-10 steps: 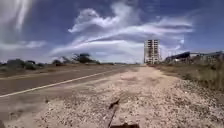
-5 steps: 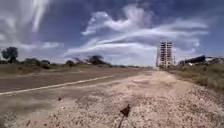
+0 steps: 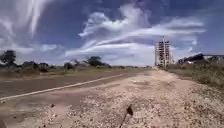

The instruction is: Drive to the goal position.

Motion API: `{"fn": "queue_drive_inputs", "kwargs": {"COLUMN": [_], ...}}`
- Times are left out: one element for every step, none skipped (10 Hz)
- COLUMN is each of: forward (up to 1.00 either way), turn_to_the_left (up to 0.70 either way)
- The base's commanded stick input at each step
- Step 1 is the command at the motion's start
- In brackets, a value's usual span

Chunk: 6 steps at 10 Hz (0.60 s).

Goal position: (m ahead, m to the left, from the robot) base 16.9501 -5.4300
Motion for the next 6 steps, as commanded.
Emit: {"fn": "queue_drive_inputs", "kwargs": {"forward": [1.00,1.00,1.00,1.00,1.00,1.00], "turn_to_the_left": [0.00,0.00,0.00,0.00,0.00,0.00]}}
